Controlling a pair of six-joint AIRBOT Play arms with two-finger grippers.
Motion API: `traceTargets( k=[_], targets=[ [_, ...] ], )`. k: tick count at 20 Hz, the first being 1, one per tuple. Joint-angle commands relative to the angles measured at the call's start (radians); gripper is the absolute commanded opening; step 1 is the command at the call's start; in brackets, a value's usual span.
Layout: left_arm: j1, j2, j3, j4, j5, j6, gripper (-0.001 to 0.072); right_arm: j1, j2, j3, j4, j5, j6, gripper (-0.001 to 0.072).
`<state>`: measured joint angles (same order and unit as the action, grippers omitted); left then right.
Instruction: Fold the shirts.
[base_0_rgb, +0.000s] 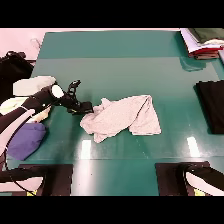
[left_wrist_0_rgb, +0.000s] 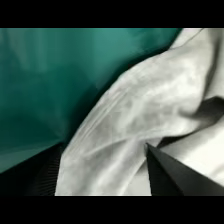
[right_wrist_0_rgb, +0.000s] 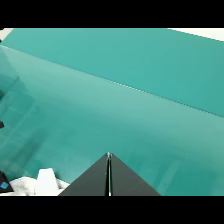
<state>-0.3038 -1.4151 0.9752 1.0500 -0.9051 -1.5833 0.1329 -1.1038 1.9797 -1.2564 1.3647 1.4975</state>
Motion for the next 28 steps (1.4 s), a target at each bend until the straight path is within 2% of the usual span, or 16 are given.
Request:
traceTargets(
  k=[1, 2, 3, 4, 8, 12, 13, 14, 15, 17, 18, 21, 24, 25, 27, 28],
  targets=[
    [-0.002, -0.024, -0.019, -0.069, 0.031, 0.021, 0.0598, 0.0, 0.0, 0.0, 0.0, 0.003, 0.0, 0.0013],
    [-0.002, -0.023, -0.019, -0.079, 0.024, 0.021, 0.0498, 0.0, 0.0, 0.0, 0.0, 0.007, 0.0, 0.0013],
    [-0.002, -0.02, -0.019, -0.08, 0.024, 0.021, 0.02, 0.0, 0.0, 0.0, -0.001, 0.011, 0.0, 0.0013],
    [-0.002, -0.019, -0.013, -0.081, 0.023, 0.022, 0.0018, -0.006, 0.0, 0.0, -0.001, 0.024, 0.0, 0.0013],
    [-0.001, 0.026, 0.108, -0.044, -0.002, 0.048, 0.0022, -0.105, 0.005, -0.103, 0.0, 0.199, -0.007, 0.0014],
    [-0.001, 0.099, 0.238, 0.045, -0.006, 0.048, 0.0022, -0.284, 0.066, -0.568, 0.008, 0.207, -0.049, 0.0019],
    [-0.001, 0.113, 0.256, 0.056, -0.008, 0.047, 0.0022, -0.323, 0.076, -0.707, 0.007, 0.178, -0.05, 0.0165],
    [-0.001, 0.119, 0.267, 0.06, -0.013, 0.047, 0.0023, -0.361, 0.079, -0.858, 0.008, 0.137, -0.051, 0.0486],
    [-0.001, 0.122, 0.274, 0.061, -0.024, 0.047, 0.0023, -0.385, 0.076, -0.987, 0.016, 0.096, -0.051, 0.0557],
    [-0.001, 0.122, 0.275, 0.063, -0.045, 0.047, 0.0023, -0.41, 0.047, -1.205, 0.09, 0.013, -0.106, 0.052],
    [-0.001, 0.122, 0.275, 0.065, -0.048, 0.047, 0.0022, -0.408, 0.024, -1.286, 0.142, -0.028, -0.156, 0.0424],
    [-0.001, 0.122, 0.275, 0.065, -0.048, 0.047, 0.0023, -0.363, -0.055, -1.394, 0.276, -0.157, -0.19, 0.0422],
    [-0.001, 0.122, 0.275, 0.065, -0.048, 0.047, 0.0023, -0.281, -0.114, -1.398, 0.346, -0.242, -0.2, 0.0421],
    [-0.001, 0.122, 0.275, 0.065, -0.049, 0.047, 0.0023, -0.252, -0.125, -1.398, 0.351, -0.267, -0.2, 0.0375],
    [-0.001, 0.122, 0.277, 0.065, -0.05, 0.047, 0.0022, -0.209, -0.131, -1.398, 0.346, -0.299, -0.2, 0.0212],
    [-0.001, 0.125, 0.285, 0.067, -0.05, 0.045, 0.0022, -0.201, -0.119, -1.389, 0.335, -0.3, -0.203, 0.0059]
  ],
)
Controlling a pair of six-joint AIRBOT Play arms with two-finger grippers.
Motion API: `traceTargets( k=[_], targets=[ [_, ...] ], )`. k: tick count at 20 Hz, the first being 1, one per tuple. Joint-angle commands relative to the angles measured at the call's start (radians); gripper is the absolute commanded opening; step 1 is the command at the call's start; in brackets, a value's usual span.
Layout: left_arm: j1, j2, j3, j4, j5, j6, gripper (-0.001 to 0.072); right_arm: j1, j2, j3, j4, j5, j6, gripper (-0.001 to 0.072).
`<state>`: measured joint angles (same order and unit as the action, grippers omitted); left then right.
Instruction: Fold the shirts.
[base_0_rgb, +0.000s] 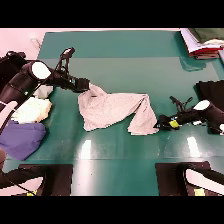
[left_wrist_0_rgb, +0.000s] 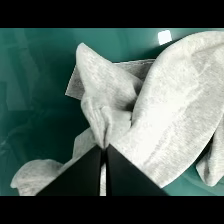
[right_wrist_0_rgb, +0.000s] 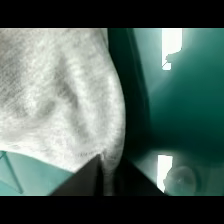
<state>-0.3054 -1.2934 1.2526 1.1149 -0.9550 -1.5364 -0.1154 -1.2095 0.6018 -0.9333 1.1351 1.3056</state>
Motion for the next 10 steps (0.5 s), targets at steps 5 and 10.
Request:
traceTargets(
  k=[5, 10],
  targets=[
    [0.084, 0.174, 0.22, 0.012, -0.008, -0.007, 0.0022, -0.04, 0.235, 0.285, -0.171, 0.126, -0.013, 0.0012],
    [0.111, 0.379, 0.574, 0.052, -0.031, 0.002, 0.0021, -0.186, 0.437, 0.721, -0.188, 0.236, -0.005, 0.0012]
  ],
)
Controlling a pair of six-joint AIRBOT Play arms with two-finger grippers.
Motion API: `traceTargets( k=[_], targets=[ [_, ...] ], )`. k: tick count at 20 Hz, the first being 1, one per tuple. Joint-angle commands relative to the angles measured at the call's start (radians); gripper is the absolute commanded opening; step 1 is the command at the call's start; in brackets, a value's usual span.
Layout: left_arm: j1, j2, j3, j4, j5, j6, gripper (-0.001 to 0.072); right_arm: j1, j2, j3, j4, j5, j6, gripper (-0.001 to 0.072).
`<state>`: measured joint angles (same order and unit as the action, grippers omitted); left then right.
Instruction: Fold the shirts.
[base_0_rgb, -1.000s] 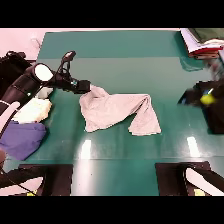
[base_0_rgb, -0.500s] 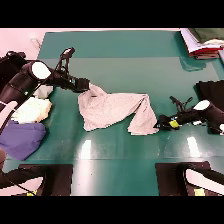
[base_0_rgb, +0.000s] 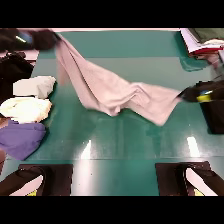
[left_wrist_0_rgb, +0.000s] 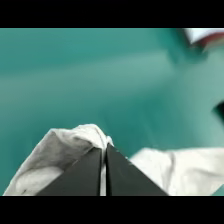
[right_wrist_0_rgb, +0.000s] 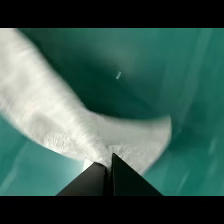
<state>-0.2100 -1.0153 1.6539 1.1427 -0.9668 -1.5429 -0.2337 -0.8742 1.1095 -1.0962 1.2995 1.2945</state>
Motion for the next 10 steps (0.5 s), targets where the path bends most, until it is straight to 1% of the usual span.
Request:
traceTargets(
  k=[1, 3, 4, 6, 8, 10],
  targets=[
    [0.016, 0.13, 0.222, 0.025, -0.025, 0.008, 0.0021, -0.094, 0.124, 0.281, -0.024, 0.079, 0.008, 0.0012],
    [0.016, 0.167, 0.307, 0.026, -0.032, 0.008, 0.0021, -0.134, 0.154, 0.375, -0.024, 0.094, 0.021, 0.0012],
    [0.016, 0.167, 0.366, 0.027, -0.06, 0.008, 0.0021, -0.153, 0.162, 0.409, -0.025, 0.108, 0.025, 0.0012],
    [0.016, 0.167, 0.428, 0.026, -0.066, 0.008, 0.002, -0.185, 0.163, 0.476, -0.024, 0.153, 0.026, 0.0012],
    [0.016, 0.167, 0.439, 0.029, -0.065, 0.009, 0.002, -0.196, 0.153, 0.523, -0.023, 0.165, 0.031, 0.0012],
    [0.016, 0.159, 0.404, 0.029, -0.073, 0.011, 0.002, -0.196, 0.114, 0.57, -0.024, 0.203, 0.068, 0.0012]
  ],
)
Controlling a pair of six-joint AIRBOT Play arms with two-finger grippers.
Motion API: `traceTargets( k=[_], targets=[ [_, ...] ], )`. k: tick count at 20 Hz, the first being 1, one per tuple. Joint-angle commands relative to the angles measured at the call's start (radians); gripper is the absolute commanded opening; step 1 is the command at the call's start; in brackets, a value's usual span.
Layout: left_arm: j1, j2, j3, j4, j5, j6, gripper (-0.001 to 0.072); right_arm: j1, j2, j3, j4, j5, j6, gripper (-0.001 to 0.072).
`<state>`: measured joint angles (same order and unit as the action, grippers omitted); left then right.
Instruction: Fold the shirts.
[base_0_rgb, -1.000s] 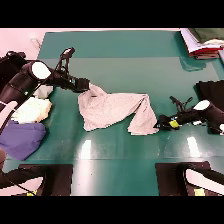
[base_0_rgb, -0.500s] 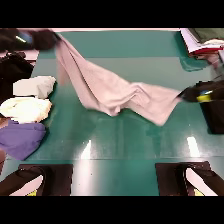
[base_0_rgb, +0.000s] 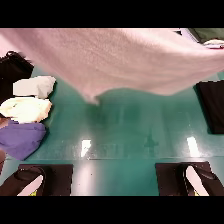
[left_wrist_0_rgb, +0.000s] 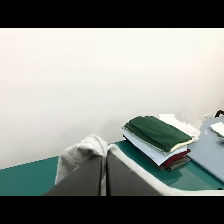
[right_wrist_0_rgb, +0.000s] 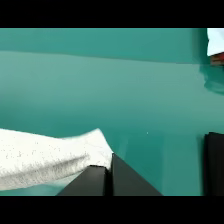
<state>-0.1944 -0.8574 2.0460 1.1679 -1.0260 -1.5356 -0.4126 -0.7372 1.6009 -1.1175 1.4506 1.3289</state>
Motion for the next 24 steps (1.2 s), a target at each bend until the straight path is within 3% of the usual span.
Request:
traceTargets(
  k=[1, 7, 10, 14, 15, 16, 17, 18, 21, 24],
  targets=[
    [0.0, -0.007, -0.015, 0.008, -0.028, 0.011, 0.002, -0.017, -0.053, 0.098, 0.0, 0.078, 0.045, 0.0012],
    [0.0, -0.233, -0.258, 0.094, -0.22, 0.011, 0.0022, 0.119, -0.301, -0.031, -0.056, 0.116, 0.154, 0.0011],
    [0.0, -0.419, -0.425, 0.093, -0.214, 0.01, 0.0022, 0.247, -0.469, -0.163, -0.248, 0.131, 0.232, 0.0011],
    [0.007, -0.65, -0.501, 0.114, -0.089, -0.003, 0.0025, 0.306, -0.713, -0.177, -0.234, 0.068, 0.214, 0.0014],
    [0.017, -0.673, -0.499, 0.108, -0.064, -0.012, 0.0148, 0.305, -0.755, -0.146, -0.219, 0.056, 0.214, 0.0014],
    [0.031, -0.678, -0.496, 0.106, -0.047, -0.039, 0.0466, 0.304, -0.79, -0.105, -0.19, 0.052, 0.211, 0.0079],
    [0.055, -0.676, -0.481, 0.105, -0.049, -0.063, 0.0554, 0.293, -0.814, -0.063, -0.162, 0.053, 0.2, 0.0234],
    [0.082, -0.673, -0.458, 0.103, -0.082, -0.061, 0.0548, 0.28, -0.828, -0.02, -0.129, 0.064, 0.188, 0.0269],
    [0.164, -0.615, -0.441, 0.101, -0.233, -0.025, 0.0548, 0.245, -0.803, 0.029, -0.072, 0.131, 0.113, 0.0269],
    [0.195, -0.447, -0.636, 0.104, -0.219, -0.027, 0.0548, 0.213, -0.688, -0.069, -0.023, 0.119, 0.066, 0.0266]
  ],
)
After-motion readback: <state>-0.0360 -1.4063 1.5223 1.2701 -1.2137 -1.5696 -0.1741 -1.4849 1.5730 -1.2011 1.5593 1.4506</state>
